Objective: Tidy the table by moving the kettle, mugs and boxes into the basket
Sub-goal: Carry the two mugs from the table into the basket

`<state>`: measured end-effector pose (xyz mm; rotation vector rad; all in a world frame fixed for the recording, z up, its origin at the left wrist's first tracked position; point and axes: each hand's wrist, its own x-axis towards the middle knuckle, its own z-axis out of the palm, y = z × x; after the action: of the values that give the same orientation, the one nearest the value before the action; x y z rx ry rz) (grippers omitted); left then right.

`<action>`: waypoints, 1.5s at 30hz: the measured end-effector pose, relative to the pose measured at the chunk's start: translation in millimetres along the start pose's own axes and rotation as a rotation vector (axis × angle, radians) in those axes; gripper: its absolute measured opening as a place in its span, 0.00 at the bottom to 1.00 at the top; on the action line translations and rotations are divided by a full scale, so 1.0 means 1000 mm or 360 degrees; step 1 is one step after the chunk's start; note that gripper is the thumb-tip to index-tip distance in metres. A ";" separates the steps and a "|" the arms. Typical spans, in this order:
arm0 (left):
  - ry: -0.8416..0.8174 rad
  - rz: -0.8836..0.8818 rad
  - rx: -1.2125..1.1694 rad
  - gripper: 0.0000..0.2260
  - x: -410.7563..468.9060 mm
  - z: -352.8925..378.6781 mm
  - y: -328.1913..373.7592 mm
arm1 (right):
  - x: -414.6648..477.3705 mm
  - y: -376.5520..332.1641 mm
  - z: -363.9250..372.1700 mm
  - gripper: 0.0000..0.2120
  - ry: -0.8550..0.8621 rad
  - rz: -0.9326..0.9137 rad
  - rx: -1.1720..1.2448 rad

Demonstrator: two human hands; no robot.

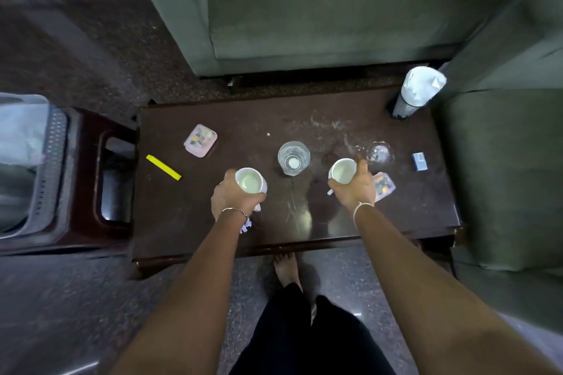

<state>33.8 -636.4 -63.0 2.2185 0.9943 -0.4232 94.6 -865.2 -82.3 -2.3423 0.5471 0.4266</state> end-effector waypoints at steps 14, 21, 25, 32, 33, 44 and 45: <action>0.0185 0.0283 -0.0202 0.26 -0.137 -0.078 -0.043 | -0.170 -0.044 -0.030 0.28 -0.0194 -0.0597 0.0119; 0.0308 0.0226 -0.0316 0.30 -0.174 -0.135 -0.091 | -0.238 -0.083 -0.017 0.31 -0.0314 -0.0799 0.0310; 0.0374 0.0151 -0.0375 0.29 -0.173 -0.173 -0.120 | -0.263 -0.119 0.000 0.29 -0.0441 -0.0920 0.0264; 0.0572 0.0094 -0.0493 0.35 -0.137 -0.253 -0.165 | -0.292 -0.200 0.048 0.32 -0.0619 -0.1089 0.0267; 0.0584 0.0096 -0.0496 0.35 -0.127 -0.267 -0.170 | -0.296 -0.214 0.058 0.33 -0.0630 -0.1101 0.0262; 0.0481 0.0297 -0.0379 0.30 0.037 -0.423 -0.204 | -0.297 -0.371 0.192 0.28 -0.0617 -0.1111 0.0287; 0.0456 0.0325 -0.0379 0.30 0.053 -0.436 -0.207 | -0.295 -0.385 0.207 0.27 -0.0597 -0.1098 0.0275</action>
<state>-77.2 -207.7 135.7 2.1692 0.8962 0.1037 -0.5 -383.4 111.0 -2.0478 -0.3836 0.4448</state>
